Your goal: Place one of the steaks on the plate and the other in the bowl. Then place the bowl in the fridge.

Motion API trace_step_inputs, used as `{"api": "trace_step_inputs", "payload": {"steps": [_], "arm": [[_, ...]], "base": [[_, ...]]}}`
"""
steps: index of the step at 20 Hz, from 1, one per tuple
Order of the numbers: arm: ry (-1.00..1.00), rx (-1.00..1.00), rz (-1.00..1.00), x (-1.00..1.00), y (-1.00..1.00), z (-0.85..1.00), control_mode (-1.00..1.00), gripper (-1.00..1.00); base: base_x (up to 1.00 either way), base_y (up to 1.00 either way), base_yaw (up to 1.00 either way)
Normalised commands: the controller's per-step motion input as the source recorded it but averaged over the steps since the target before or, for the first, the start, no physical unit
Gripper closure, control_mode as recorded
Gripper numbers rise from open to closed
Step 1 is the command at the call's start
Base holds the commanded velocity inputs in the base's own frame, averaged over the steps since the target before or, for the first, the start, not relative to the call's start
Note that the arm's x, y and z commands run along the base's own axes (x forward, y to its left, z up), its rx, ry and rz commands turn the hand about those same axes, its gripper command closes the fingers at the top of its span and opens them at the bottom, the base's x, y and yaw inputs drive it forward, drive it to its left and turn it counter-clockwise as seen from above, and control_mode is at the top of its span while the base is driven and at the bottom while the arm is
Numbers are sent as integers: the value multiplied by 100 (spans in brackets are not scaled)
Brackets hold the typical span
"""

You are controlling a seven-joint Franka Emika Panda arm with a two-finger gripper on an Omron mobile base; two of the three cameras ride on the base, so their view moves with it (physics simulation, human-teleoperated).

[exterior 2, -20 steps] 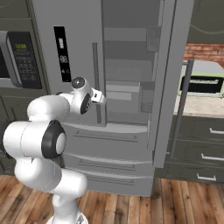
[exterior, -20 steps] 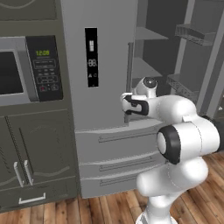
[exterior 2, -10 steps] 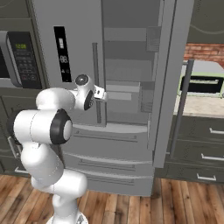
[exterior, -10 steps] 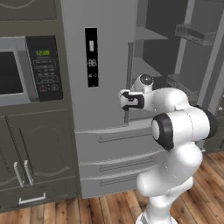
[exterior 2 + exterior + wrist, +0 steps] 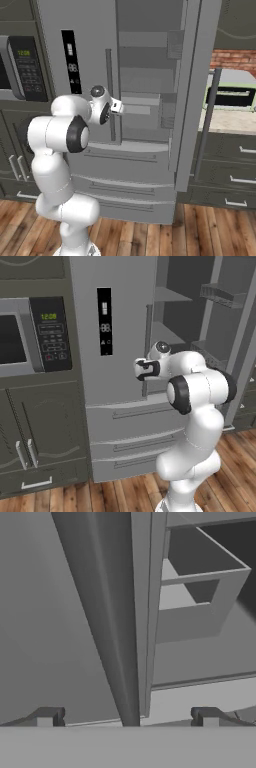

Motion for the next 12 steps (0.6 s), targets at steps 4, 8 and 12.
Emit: {"api": "trace_step_inputs", "payload": {"steps": [4, 8, 12], "arm": [[-1, -1, 0, 36, 0, -10, -100, -100], [-2, -1, 0, 35, 0, -8, -100, -100], [-5, 0, 0, 32, 0, -11, -100, -100]], "base": [[0, 0, 0], [0, 0, 0], [0, 0, 0]]}}
